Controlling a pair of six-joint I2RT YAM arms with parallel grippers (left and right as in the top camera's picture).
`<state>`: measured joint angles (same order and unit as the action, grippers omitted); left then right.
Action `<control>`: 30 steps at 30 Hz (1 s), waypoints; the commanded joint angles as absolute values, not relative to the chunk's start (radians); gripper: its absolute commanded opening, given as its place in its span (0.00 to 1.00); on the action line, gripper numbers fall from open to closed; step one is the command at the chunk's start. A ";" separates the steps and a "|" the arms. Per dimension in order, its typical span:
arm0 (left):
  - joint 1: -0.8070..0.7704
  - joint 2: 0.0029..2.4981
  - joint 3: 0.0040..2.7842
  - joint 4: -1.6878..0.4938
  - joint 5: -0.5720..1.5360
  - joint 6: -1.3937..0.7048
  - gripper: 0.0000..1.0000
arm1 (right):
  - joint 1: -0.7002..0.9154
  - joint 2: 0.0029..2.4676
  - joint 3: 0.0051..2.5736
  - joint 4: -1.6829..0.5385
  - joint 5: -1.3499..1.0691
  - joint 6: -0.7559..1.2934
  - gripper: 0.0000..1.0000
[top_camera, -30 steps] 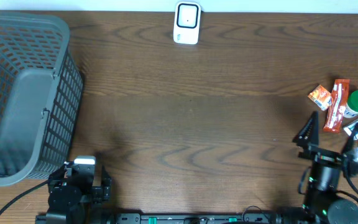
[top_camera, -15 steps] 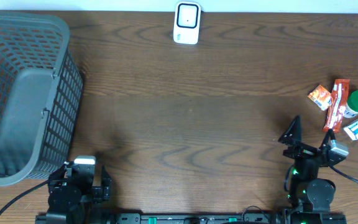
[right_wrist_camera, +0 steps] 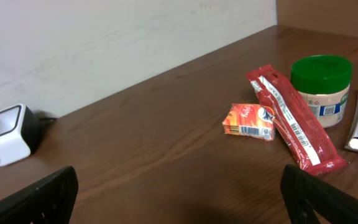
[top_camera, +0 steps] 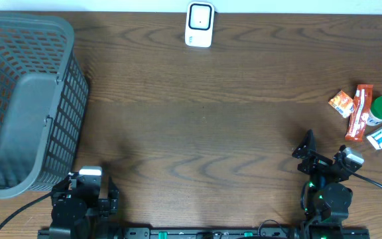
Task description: Scan the item barcode
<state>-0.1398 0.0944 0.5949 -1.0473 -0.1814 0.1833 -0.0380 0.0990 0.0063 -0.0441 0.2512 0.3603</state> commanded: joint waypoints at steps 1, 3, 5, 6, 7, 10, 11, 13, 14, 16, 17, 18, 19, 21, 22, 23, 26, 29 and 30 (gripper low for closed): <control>-0.136 0.091 0.594 -1.047 -0.176 0.185 0.92 | -0.044 0.098 0.006 -0.049 0.257 0.378 0.99; -0.136 0.091 0.594 -1.048 -0.176 0.185 0.92 | -0.044 0.098 0.006 -0.049 0.257 0.378 0.99; -0.136 0.091 0.594 -1.048 -0.176 0.185 0.92 | -0.044 0.098 0.006 -0.049 0.257 0.378 0.99; -0.136 0.091 0.594 -1.048 -0.176 0.185 0.92 | -0.044 0.097 0.006 -0.049 0.257 0.378 0.99; -0.136 0.091 0.594 -1.047 -0.176 0.185 0.92 | -0.044 0.097 0.006 -0.049 0.257 0.378 0.99; -0.136 0.091 0.594 -1.047 -0.176 0.185 0.92 | -0.044 0.096 0.006 -0.049 0.257 0.377 0.99; -0.136 0.091 0.594 -1.047 -0.176 0.185 0.92 | -0.044 0.093 0.006 -0.049 0.257 0.378 0.99; -0.136 0.091 0.594 -1.047 -0.176 0.185 0.92 | -0.044 0.079 0.006 -0.049 0.257 0.378 0.99; -0.136 0.091 0.594 -1.047 -0.176 0.185 0.92 | -0.044 0.065 0.006 -0.049 0.257 0.378 0.99; -0.136 0.091 0.594 -1.047 -0.176 0.185 0.92 | -0.044 0.015 0.006 -0.049 0.257 0.377 0.99; -0.136 0.091 0.594 -1.047 -0.175 0.185 0.92 | -0.045 0.000 0.006 -0.042 0.257 0.377 0.99; -0.136 0.091 0.594 -1.047 -0.176 0.185 0.92 | -0.045 0.005 0.005 -0.050 0.245 0.377 0.99; -0.136 0.091 0.594 -1.047 -0.175 0.185 0.92 | -0.044 0.005 0.005 -0.049 0.234 0.377 0.99; -0.136 0.091 0.594 -1.047 -0.175 0.185 0.92 | -0.043 0.005 0.005 -0.050 0.224 0.379 0.99; -0.136 0.091 0.594 -1.047 -0.176 0.185 0.92 | -0.043 0.005 0.005 -0.049 0.199 0.389 0.99; -0.136 0.091 0.594 -1.047 -0.175 0.185 0.92 | -0.041 0.004 0.005 -0.056 0.183 0.382 0.99; -0.136 0.091 0.594 -1.047 -0.175 0.185 0.92 | -0.030 0.004 0.005 -0.064 0.119 0.195 0.99; -0.136 0.091 0.594 -1.047 -0.175 0.185 0.92 | -0.018 0.004 0.004 -0.071 0.076 0.061 0.99; -0.136 0.091 0.594 -1.048 -0.176 0.185 0.92 | -0.018 0.004 0.004 -0.070 0.077 0.062 0.99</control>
